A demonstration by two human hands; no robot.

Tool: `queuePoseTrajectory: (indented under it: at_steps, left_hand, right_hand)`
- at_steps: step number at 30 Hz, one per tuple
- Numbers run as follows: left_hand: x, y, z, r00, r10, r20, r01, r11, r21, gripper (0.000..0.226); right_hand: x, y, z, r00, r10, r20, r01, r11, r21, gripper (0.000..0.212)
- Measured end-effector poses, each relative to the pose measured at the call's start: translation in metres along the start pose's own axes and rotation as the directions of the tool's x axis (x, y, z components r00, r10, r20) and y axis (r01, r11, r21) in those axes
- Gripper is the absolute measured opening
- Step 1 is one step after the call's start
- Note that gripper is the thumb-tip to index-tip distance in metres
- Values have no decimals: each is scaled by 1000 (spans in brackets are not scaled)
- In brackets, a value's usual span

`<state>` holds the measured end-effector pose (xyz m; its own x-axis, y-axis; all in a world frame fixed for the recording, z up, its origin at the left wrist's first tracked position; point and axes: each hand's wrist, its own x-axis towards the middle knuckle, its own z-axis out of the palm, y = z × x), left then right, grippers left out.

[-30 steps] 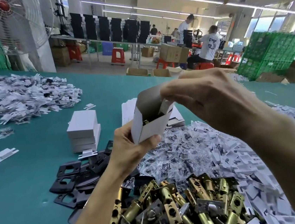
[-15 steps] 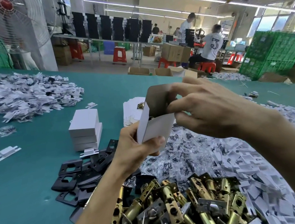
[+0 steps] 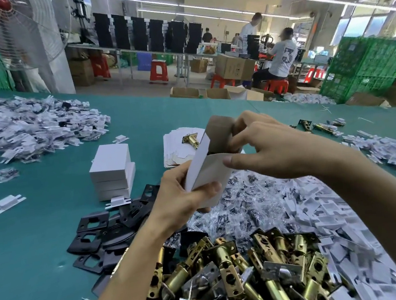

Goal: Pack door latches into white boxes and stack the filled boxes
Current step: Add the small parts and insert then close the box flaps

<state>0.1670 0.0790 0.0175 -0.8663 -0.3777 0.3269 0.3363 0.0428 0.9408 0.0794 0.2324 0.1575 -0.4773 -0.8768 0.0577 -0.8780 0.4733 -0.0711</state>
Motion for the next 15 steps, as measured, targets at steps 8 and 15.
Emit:
queuePoseTrajectory:
  at_steps: [8,15]
  left_hand:
    - [0,7,-2,1000,16,-1,-16,998,-56,32]
    - [0,9,-6,995,95,-5,-95,993,-69,29]
  right_hand:
    - [-4,-9,1,997,-58,-42,56,997,-57,54]
    - [-12,-19,-2,990,-73,-118,60,992,-115,46]
